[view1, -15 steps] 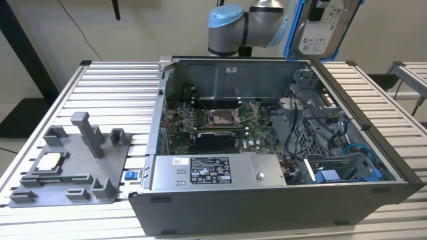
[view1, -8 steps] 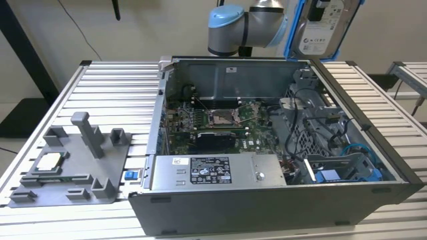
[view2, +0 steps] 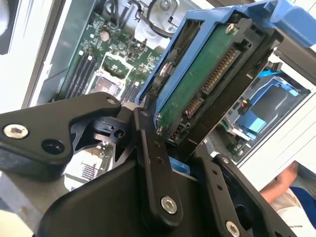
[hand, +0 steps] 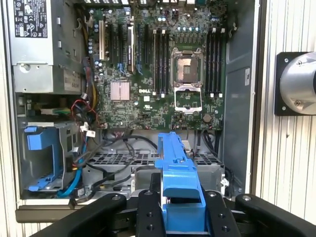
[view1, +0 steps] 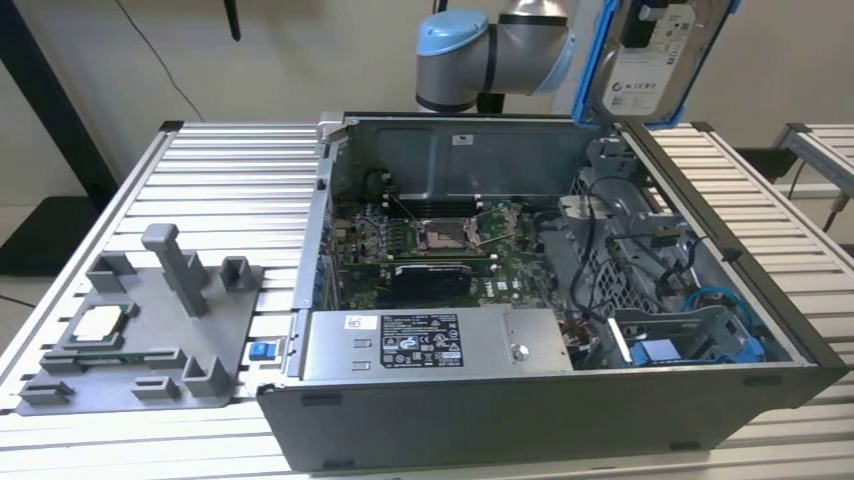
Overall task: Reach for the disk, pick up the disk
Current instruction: 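Pick up the disk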
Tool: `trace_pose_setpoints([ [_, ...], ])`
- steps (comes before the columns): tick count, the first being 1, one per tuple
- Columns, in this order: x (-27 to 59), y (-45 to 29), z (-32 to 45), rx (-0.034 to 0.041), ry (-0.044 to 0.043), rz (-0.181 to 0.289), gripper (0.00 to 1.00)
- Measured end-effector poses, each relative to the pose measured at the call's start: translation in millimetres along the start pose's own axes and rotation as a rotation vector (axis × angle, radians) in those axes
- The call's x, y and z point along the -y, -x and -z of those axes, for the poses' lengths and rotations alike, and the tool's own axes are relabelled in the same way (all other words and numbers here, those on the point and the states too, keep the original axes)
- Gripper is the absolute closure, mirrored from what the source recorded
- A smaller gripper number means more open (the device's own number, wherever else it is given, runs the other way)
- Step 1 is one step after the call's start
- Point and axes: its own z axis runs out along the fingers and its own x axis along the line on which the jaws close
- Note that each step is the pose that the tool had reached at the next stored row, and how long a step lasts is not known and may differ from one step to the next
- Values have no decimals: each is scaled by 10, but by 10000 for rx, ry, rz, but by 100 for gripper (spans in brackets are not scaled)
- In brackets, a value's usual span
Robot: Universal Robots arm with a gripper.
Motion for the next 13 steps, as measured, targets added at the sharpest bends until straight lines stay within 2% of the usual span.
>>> trace_pose_setpoints([
  [13,9,-358,12,0,0,-1,100],
])
